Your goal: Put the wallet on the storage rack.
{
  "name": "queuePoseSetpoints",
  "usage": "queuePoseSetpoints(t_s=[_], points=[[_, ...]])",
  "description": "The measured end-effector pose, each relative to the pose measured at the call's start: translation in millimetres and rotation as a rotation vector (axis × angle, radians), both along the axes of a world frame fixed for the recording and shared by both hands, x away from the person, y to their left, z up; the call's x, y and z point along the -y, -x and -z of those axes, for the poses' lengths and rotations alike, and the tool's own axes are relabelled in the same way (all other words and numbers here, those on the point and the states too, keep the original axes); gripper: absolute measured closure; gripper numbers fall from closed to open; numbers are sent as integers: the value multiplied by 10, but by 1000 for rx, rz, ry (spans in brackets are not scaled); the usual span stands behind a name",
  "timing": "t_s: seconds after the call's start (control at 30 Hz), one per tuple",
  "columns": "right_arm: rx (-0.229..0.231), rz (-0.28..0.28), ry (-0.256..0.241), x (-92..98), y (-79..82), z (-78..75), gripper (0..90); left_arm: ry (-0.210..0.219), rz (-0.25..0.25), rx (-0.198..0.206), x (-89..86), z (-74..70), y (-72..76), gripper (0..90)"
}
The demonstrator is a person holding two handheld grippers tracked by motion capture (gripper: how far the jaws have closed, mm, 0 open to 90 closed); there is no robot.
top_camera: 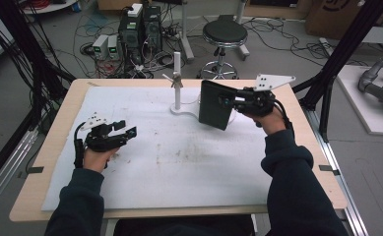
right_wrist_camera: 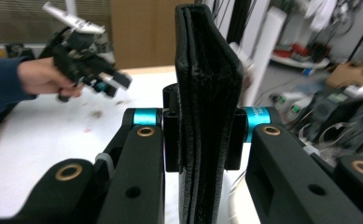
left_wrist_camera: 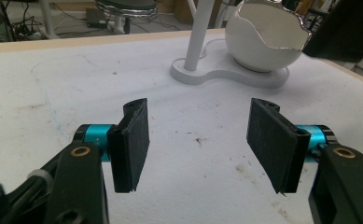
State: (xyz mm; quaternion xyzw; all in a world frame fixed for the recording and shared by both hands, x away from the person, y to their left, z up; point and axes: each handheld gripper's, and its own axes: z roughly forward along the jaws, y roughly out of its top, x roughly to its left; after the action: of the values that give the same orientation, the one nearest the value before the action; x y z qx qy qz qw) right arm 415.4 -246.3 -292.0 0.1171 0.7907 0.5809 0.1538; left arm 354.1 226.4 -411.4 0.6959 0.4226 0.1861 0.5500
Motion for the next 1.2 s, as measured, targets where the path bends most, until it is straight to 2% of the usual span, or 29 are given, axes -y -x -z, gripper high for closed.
queuePoseSetpoints(t_s=[0.03, 0.07, 0.17, 0.23, 0.33, 0.4, 0.5, 0.53, 0.63, 0.7, 0.77, 1.07, 1.1, 1.2], points=[[11, 8, -12, -4, -76, -77, 758, 4, -5, 0, -6, 1, 0, 390], [11, 8, -12, -4, -76, -77, 758, 5, -5, -3, -13, 1, -1, 390], [51, 27, -4, -3, -231, -212, 758, 9, -7, -4, -20, 6, 1, 393], [56, 38, -4, 0, -266, -233, 758, 10, -6, -3, -22, 5, 3, 394], [65, 72, -39, 42, -358, -253, 758, 16, -4, -5, -30, 5, 2, 397], [71, 95, -57, 66, -408, -235, 758, 18, -6, -9, -29, 10, 0, 397], [85, 127, -17, 55, -477, -175, 758, 15, -1, -9, -16, 14, -2, 399], [98, 143, 20, 25, -518, -124, 758, 16, 3, -9, -11, 14, 0, 401], [117, 156, 35, -2, -536, -82, 758, 21, 3, -9, -12, 15, 7, 403], [127, 171, 37, -25, -557, -36, 758, 21, 0, -8, -23, 20, 10, 405], [143, 194, 17, -30, -597, -13, 758, 32, -4, -14, -33, 28, 12, 406], [144, 186, -4, -49, -701, 72, 759, 26, -3, -19, -31, 53, 18, 413], [145, 184, 1, -57, -713, 88, 759, 29, -3, -22, -28, 55, 19, 413], [139, 162, 68, -101, -722, 162, 758, 23, -5, -19, -32, 52, 22, 413]])
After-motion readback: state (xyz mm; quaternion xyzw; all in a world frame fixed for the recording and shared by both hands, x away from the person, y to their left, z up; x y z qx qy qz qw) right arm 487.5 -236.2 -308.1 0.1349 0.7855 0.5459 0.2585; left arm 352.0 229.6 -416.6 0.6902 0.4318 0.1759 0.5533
